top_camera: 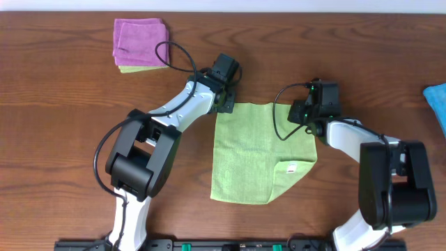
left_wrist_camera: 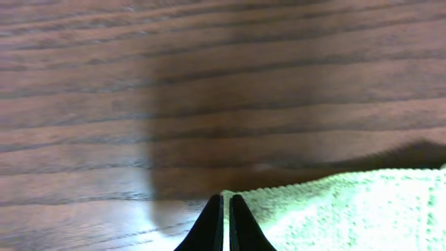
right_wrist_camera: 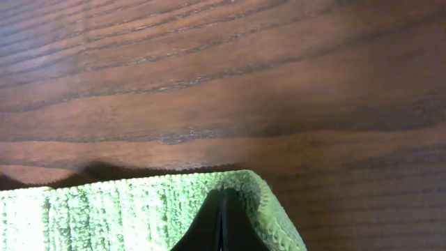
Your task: Fold the cloth
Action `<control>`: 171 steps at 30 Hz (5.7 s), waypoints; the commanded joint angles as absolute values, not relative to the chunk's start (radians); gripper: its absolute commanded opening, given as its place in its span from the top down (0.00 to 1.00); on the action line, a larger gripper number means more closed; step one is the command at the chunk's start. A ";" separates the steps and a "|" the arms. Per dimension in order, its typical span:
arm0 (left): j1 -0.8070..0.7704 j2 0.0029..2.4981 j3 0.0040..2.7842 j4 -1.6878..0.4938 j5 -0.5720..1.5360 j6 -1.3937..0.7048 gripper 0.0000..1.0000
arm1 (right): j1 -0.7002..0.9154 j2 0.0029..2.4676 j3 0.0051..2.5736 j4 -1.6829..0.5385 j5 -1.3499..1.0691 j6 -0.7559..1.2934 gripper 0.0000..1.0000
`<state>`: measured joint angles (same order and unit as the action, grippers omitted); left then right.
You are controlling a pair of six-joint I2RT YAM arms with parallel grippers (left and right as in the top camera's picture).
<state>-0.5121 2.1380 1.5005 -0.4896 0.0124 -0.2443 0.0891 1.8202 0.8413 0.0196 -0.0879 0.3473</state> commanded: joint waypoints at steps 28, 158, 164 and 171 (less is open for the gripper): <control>-0.556 2.082 1.649 -0.825 0.181 -0.258 0.94 | 0.121 1.751 1.088 -0.530 0.003 0.382 0.64; -0.450 1.695 1.462 -0.826 -0.010 -0.358 0.66 | 0.374 1.590 1.028 -0.785 -0.037 1.079 0.43; -0.450 1.657 1.462 -0.891 -0.010 -0.336 0.67 | 0.382 1.599 1.018 -0.786 0.004 1.269 0.46; -0.450 1.656 1.462 -0.897 -0.010 -0.337 0.67 | 0.412 1.724 1.018 -0.619 -0.110 1.340 0.56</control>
